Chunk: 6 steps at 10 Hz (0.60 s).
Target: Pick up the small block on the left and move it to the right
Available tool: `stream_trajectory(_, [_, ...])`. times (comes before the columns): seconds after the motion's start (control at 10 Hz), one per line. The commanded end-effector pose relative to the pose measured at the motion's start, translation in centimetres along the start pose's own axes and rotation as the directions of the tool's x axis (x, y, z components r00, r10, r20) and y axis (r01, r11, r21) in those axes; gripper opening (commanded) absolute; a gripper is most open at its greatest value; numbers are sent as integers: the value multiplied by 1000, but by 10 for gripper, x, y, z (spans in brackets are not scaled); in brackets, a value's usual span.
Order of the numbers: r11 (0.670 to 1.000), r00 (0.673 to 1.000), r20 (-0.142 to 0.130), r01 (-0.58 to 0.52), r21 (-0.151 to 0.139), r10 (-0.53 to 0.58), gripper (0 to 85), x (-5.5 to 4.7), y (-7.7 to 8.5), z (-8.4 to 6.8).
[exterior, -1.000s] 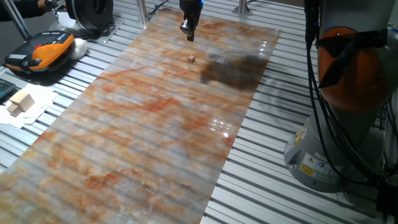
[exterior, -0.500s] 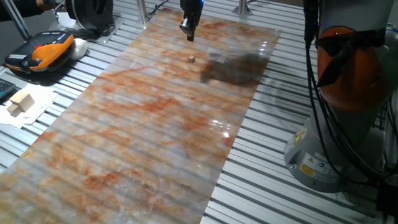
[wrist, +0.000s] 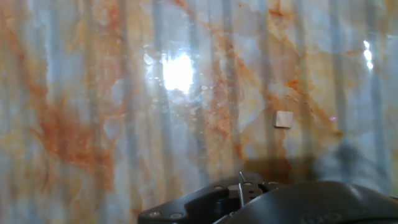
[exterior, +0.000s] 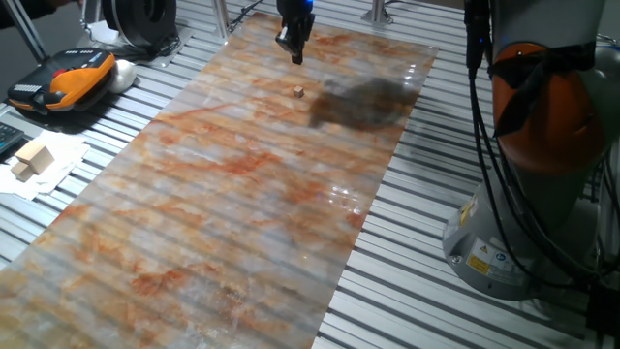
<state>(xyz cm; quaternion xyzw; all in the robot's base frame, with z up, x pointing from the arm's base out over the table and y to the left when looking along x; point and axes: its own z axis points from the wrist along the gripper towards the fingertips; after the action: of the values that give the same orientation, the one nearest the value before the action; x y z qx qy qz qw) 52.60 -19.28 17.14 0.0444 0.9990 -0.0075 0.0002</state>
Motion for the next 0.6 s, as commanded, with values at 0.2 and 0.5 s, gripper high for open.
stream_trajectory(0.2, [999, 999, -17, -34, 39, 35, 0, 0, 0, 0])
stream_trajectory(0.5, [992, 994, -4, -105, 66, 105, 0, 0, 0, 0])
